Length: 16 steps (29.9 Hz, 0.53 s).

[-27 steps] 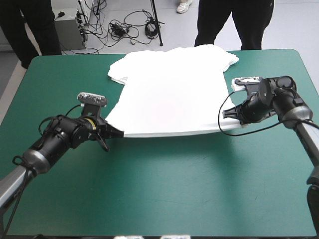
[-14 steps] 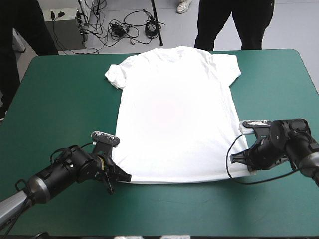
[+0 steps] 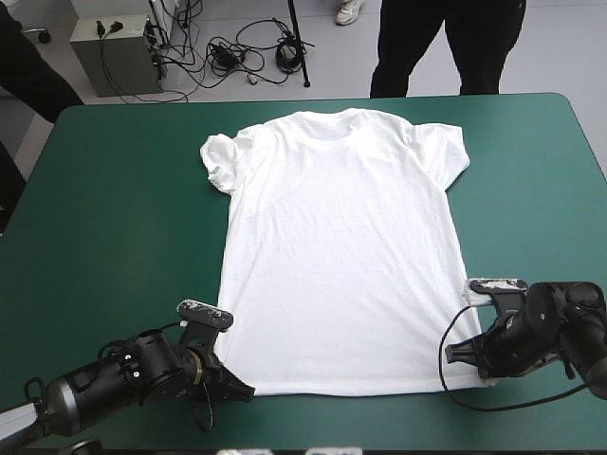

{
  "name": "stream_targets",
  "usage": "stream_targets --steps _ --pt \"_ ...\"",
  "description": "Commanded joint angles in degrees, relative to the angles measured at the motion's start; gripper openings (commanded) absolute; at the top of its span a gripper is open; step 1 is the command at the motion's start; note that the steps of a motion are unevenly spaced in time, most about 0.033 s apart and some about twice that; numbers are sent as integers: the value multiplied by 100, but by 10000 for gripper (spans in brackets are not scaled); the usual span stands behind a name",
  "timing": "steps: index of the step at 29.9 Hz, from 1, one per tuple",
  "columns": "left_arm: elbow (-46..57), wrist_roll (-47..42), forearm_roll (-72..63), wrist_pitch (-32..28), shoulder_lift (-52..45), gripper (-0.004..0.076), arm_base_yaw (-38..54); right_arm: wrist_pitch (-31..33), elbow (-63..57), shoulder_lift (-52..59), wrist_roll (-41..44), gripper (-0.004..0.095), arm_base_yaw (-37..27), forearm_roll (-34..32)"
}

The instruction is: Fold the cloth

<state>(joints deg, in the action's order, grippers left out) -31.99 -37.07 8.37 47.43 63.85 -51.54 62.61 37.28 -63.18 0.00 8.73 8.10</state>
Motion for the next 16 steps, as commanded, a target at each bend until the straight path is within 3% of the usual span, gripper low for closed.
stream_targets --steps 1,4,11,16 --pt "-94 -222 203 38 -102 -9 -60 50 22 153 -257 -16 -8 192" --pt "-94 -222 176 38 -102 -8 -60 88 22 153 -377 32 -8 276" --pt "-94 -211 153 139 -102 10 -60 159 22 153 -462 323 -8 241" --pt "-94 -211 130 139 -102 160 -60 173 33 153 -463 440 -8 228"
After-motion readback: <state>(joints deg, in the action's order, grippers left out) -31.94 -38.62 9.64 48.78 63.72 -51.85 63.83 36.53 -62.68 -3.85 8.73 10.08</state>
